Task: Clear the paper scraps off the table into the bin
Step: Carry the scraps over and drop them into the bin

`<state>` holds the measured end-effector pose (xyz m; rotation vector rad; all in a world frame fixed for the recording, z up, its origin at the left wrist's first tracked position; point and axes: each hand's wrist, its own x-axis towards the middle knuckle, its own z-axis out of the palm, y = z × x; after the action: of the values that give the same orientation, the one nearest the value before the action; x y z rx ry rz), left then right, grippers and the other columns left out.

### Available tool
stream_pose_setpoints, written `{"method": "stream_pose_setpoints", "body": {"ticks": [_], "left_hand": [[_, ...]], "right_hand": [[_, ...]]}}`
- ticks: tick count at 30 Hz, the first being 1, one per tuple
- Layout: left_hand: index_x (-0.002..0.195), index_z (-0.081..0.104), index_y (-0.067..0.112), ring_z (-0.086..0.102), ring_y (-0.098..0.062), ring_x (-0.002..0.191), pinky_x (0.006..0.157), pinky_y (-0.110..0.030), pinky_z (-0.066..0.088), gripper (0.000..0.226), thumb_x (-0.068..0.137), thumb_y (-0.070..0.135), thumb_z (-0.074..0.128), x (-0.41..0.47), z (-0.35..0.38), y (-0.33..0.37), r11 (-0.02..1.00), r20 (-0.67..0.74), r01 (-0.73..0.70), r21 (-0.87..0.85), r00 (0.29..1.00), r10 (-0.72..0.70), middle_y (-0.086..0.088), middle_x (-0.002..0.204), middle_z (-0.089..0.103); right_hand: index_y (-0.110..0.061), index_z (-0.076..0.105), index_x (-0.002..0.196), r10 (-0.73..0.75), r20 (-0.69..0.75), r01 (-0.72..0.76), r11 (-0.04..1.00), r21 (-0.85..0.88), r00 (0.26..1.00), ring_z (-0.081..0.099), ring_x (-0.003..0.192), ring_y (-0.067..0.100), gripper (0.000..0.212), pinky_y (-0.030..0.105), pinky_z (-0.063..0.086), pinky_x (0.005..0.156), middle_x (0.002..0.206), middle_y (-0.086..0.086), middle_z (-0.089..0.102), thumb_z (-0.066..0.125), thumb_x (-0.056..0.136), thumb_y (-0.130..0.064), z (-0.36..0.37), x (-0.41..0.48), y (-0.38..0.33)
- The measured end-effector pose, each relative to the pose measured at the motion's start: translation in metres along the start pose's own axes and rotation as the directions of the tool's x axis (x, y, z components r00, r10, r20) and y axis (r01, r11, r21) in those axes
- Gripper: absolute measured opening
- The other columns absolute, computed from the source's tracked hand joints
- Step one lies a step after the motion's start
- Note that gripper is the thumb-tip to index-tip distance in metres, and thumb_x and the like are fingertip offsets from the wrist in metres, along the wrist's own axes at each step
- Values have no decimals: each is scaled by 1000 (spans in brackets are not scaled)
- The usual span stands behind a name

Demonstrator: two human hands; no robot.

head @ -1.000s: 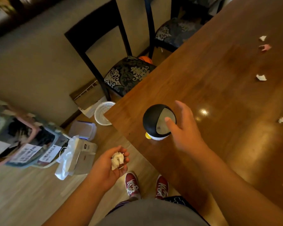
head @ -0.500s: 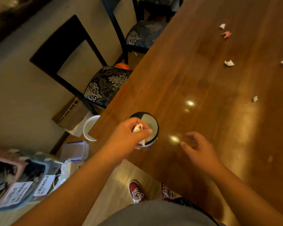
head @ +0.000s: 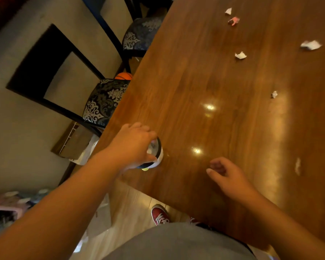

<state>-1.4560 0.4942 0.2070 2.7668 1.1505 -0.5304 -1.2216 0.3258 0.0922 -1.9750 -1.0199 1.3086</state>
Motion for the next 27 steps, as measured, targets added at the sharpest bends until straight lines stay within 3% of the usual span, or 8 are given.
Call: {"method": "stream_pose_setpoints", "body": {"ticks": [5, 9, 11, 14, 18, 20, 24, 27], "left_hand": [[104, 59, 30, 49, -12, 104, 83, -33, 42, 46, 74, 65, 56, -11, -4, -3, 961, -157, -29, -276, 987, -16, 10, 102, 60], [92, 61, 29, 55, -6, 89, 74, -23, 46, 24, 84, 51, 58, -49, 6, -2, 807, -359, -29, -590, 904, -230, 12, 90, 62], [83, 58, 33, 60, -9, 82, 67, -18, 47, 15, 86, 48, 56, -76, 24, 2, 722, -377, -36, -691, 870, -317, 15, 81, 60], [78, 59, 38, 61, -7, 82, 64, -14, 48, 16, 87, 50, 54, -111, 68, 7, 636, -222, 29, -771, 924, -312, 18, 77, 60], [83, 64, 34, 60, -1, 80, 68, -19, 48, 11, 87, 43, 60, -134, 145, 2, 638, 164, 209, -741, 978, -130, 16, 82, 63], [86, 65, 25, 61, -6, 80, 73, -30, 53, 15, 88, 40, 61, -140, 181, -2, 647, 342, 313, -695, 936, -85, 6, 85, 67], [86, 65, 13, 66, -20, 81, 78, -39, 54, 20, 91, 33, 60, -153, 230, -3, 551, 557, 488, -676, 829, -51, -8, 87, 70], [94, 64, 4, 65, -23, 80, 80, -41, 55, 27, 93, 30, 58, -157, 249, 6, 621, 658, 517, -589, 753, -4, -13, 91, 70]], "right_hand": [[-24, 60, 106, 18, 4, -18, 999, 32, 1000, 60, 92, 10, 21, 24, 47, 70, 100, -5, 63, 66, 87, -29, -1, 3, -2], [-25, 60, 104, 31, 5, -31, 999, 44, 1000, 60, 89, 8, 18, 21, 44, 66, 99, -5, 63, 66, 87, -29, 5, -2, 1], [-27, 61, 103, 55, 11, -55, 997, 49, 998, 60, 89, 6, 17, 20, 44, 64, 99, -7, 64, 66, 87, -31, 9, -9, 6], [-29, 63, 96, 121, 6, -121, 988, 93, 993, 63, 88, 10, 10, 24, 48, 67, 98, -4, 67, 65, 87, -32, 21, -24, 17], [-27, 66, 91, 245, -44, -232, 953, 194, 969, 68, 85, 19, 5, 30, 55, 66, 91, 4, 70, 64, 88, -30, 50, -60, 35], [-22, 67, 91, 303, -66, -275, 921, 276, 951, 69, 86, 20, 7, 25, 52, 62, 93, 7, 71, 63, 89, -28, 68, -85, 47], [-13, 66, 91, 462, -148, -360, 822, 441, 874, 69, 85, 27, 10, 34, 53, 68, 93, 13, 72, 60, 91, -21, 109, -146, 83], [-9, 65, 91, 622, -163, -444, 695, 565, 766, 67, 85, 30, 12, 37, 53, 71, 94, 17, 70, 56, 93, -18, 135, -201, 119]]}}
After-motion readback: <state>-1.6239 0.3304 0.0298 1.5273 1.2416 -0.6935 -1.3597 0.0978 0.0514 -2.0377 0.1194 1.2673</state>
